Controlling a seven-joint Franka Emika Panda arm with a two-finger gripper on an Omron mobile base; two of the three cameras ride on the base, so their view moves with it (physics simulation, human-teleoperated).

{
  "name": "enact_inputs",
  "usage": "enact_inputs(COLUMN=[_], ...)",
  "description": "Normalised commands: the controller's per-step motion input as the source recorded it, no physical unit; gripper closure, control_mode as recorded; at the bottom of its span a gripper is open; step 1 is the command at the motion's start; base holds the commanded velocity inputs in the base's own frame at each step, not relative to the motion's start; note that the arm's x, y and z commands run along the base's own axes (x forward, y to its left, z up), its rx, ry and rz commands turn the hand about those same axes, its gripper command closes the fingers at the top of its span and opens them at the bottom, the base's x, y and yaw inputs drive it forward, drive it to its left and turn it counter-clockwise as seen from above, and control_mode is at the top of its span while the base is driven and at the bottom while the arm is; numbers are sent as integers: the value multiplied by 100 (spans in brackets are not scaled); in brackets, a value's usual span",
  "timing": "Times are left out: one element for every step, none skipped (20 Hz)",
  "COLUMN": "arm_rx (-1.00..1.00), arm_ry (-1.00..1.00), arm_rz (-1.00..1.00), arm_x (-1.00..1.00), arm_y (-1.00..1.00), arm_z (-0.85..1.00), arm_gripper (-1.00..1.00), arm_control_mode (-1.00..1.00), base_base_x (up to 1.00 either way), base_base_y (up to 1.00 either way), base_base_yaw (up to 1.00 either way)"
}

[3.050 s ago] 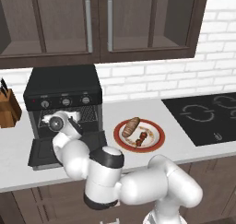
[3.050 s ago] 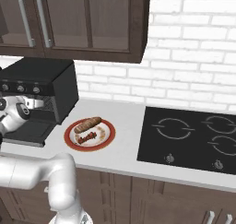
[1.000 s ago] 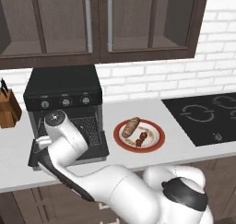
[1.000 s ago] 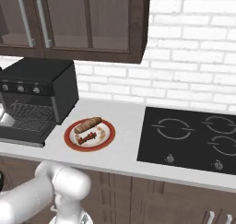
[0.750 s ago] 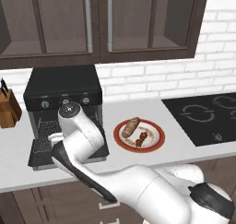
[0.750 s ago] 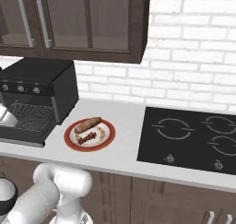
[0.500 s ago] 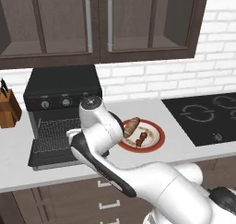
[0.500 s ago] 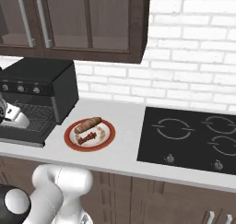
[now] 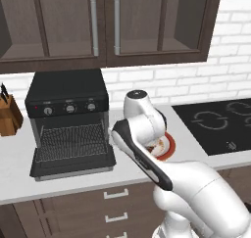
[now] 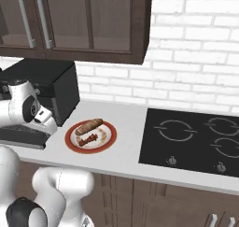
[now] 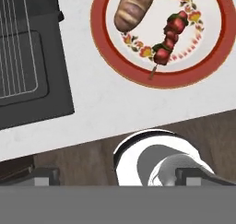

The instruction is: Pick up the kebab skewer and baguette bread, and place them inside the toaster oven. Close the toaster oven door and start by setting the timer.

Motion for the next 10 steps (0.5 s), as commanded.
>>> enact_inputs(arm_rx=[0, 0, 0, 0, 1, 2, 3, 4, 4, 3], arm_ry=[17, 8, 2, 3, 5, 5, 9, 6, 1, 0], arm_rz=[-27, -27, -25, -22, -21, -18, -19, -15, -11, -9], arm_x=[21, 24, 31, 49, 56, 71, 72, 69, 65, 52], arm_y=[-74, -53, -59, -65, -75, -84, -71, -54, -43, -31], arm_z=[-4, -22, -9, -1, 0, 0, 0, 0, 0, -7], arm_gripper=[-100, -100, -100, -100, -100, -100, -100, -100, -100, -100], arm_control_mode=[-100, -100, -100, -100, -100, -100, -100, -100, -100, -100], base_base_x=[0, 0, 0, 0, 0, 0, 0, 0, 0, 0], base_base_y=[0, 0, 0, 0, 0, 0, 0, 0, 0, 0], base_base_yaw=[0, 0, 0, 0, 0, 0, 0, 0, 0, 0])
